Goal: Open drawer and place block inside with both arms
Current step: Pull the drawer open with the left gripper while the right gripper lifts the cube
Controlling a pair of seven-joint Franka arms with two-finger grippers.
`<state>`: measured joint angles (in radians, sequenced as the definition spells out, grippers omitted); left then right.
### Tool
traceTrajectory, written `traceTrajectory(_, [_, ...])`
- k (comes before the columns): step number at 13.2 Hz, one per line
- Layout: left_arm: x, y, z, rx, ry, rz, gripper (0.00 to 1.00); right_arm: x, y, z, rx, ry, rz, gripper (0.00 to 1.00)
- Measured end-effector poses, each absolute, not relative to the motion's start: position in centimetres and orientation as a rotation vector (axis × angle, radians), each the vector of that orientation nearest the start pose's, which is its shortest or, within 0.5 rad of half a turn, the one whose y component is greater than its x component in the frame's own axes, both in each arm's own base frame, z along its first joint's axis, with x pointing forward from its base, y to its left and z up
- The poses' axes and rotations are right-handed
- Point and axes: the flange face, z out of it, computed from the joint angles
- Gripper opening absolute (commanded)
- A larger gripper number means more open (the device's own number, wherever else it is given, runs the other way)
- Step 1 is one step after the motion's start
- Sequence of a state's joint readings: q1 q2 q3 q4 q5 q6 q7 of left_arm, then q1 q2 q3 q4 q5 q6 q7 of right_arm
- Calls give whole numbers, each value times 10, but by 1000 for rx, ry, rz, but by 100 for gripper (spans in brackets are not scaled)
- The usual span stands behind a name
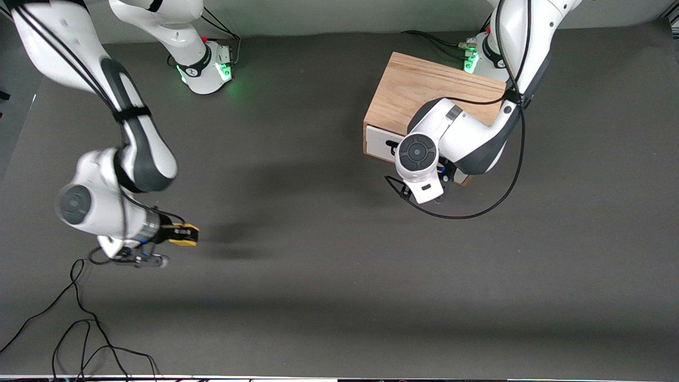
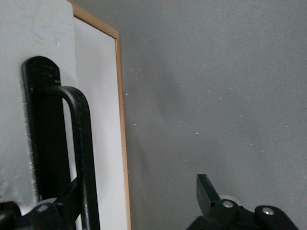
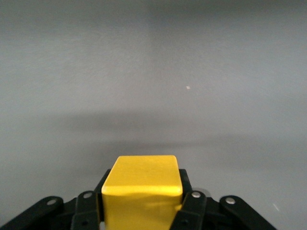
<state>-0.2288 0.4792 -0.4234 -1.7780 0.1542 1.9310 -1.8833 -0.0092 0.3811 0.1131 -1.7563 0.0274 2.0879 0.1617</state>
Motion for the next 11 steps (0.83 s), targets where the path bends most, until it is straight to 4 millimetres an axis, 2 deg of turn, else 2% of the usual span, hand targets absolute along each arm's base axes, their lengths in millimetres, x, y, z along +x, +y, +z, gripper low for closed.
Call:
traceTrajectory(3, [528, -358, 291, -2430, -1612, 188, 100, 612, 62, 462, -3097, 106, 90, 0])
traceTrajectory(5, [544, -363, 293, -2450, -1637, 183, 100, 589, 61, 520, -3106, 99, 71, 0])
traceTrajectory(7, [558, -366, 295, -2467, -1664, 184, 100, 572, 61, 558, -3111, 96, 53, 0])
traceTrajectory(8, [564, -368, 296, -2483, -1682, 179, 100, 567, 61, 570, -3113, 94, 59, 0])
traceTrajectory(9, [568, -370, 297, -2499, -1697, 173, 100, 563, 61, 577, -3114, 93, 70, 0])
traceTrajectory(11, [573, -373, 300, -2525, -1719, 160, 100, 563, 59, 579, -3115, 96, 79, 0])
